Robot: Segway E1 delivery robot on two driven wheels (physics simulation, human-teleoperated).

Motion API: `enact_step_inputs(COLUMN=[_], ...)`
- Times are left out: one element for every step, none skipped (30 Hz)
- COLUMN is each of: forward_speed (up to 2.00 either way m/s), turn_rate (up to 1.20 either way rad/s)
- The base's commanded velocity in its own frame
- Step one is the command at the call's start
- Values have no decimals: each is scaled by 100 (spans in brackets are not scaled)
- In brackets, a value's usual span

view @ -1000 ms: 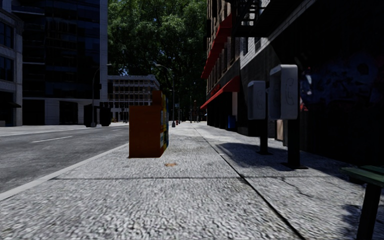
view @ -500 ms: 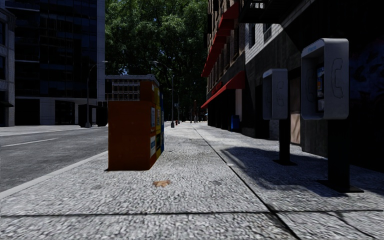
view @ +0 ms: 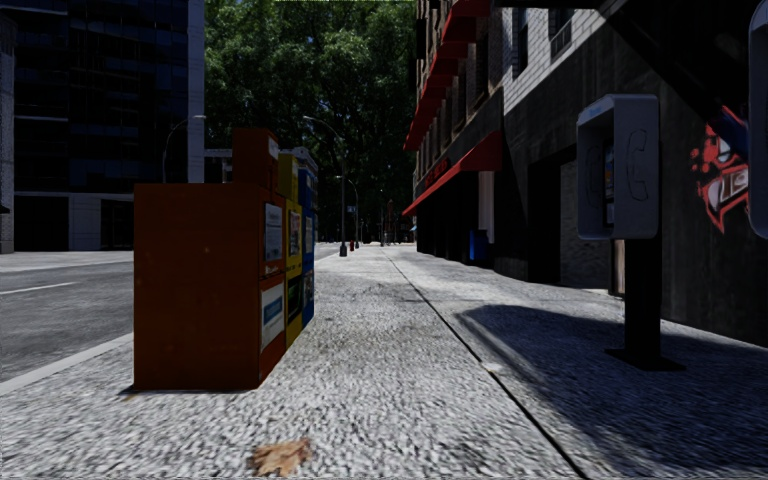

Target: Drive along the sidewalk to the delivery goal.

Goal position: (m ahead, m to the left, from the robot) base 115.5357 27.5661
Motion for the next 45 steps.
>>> enact_step_inputs(forward_speed=[200, 200, 200, 200, 200, 200, 200, 200, 200, 200, 200, 200, 200, 200, 200, 200, 200, 200, 200, 200, 200, 200, 200, 200, 200, 200, 200, 200, 200, 200, 200, 200, 200, 200, 200, 200, 200, 200, 200, 200, 200, 200, 200, 200, 200], turn_rate=[0, 0, 0, 0, 0, 0, 0, 0, 0, 0, 0, 0, 0, 0, 0, 0, 0, 0, 0, 0, 0, 0, 0, 0, 0, 0, 0, 0, 0, 0, 0, 0, 0, 0, 0, 0, 0, 0, 0, 0, 0, 0, 0, 0, 0])
